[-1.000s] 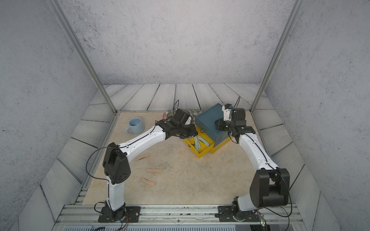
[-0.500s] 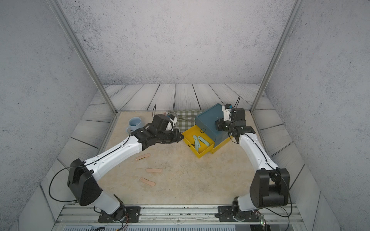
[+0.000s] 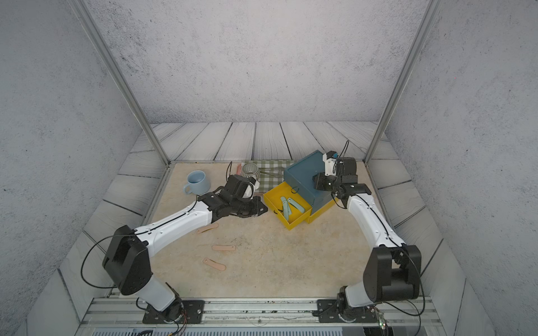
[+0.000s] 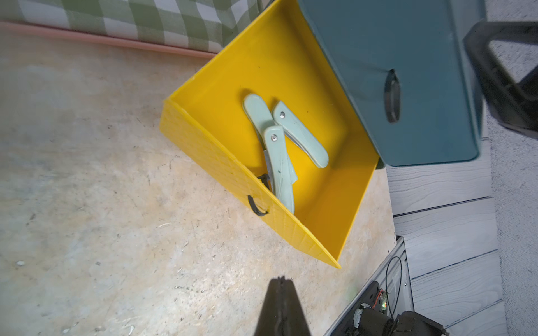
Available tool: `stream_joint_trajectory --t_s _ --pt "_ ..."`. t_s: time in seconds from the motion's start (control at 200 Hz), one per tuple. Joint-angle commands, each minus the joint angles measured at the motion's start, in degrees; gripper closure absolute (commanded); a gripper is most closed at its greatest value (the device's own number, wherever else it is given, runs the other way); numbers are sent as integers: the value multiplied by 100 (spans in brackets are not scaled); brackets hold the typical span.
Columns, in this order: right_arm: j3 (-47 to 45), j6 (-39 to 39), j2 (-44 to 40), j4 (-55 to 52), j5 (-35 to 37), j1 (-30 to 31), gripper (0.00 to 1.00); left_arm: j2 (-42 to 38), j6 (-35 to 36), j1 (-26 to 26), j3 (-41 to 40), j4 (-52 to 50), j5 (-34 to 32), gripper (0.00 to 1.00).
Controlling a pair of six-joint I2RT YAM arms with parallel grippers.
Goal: Place the fruit knives into the drawer by color
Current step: Close the drawer in the storage box.
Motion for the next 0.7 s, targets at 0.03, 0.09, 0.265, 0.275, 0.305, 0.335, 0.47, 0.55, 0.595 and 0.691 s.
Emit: stream_joint_trajectory --t_s 0.03,0.09,0.265,0.275,0.305,0.335,0.47,0.55,0.595,0.691 --pt "-639 -20 546 -2516 553 20 89 444 -43 11 221 90 274 100" --pt "-648 -23 538 -2519 560 21 88 572 -69 6 266 147 301 100" --pt "-674 -23 547 -2507 560 20 89 830 -49 6 444 200 357 100" --pt "-674 -19 549 -2511 554 14 89 843 -55 10 449 206 367 100" --pt "-674 -15 562 -2503 553 27 88 874 -57 8 476 221 373 100" --pt "-682 -15 564 -2501 547 18 89 914 -65 8 502 236 392 100" --pt "-701 -15 585 -2473 545 15 89 1037 -74 6 619 264 406 100" --pt "-699 -15 600 -2472 546 16 88 1127 -73 7 717 262 431 100" --pt "-692 -15 608 -2472 544 15 89 1176 -78 6 789 264 454 100" --pt "-673 -15 616 -2470 544 14 89 1301 -83 7 923 264 483 100"
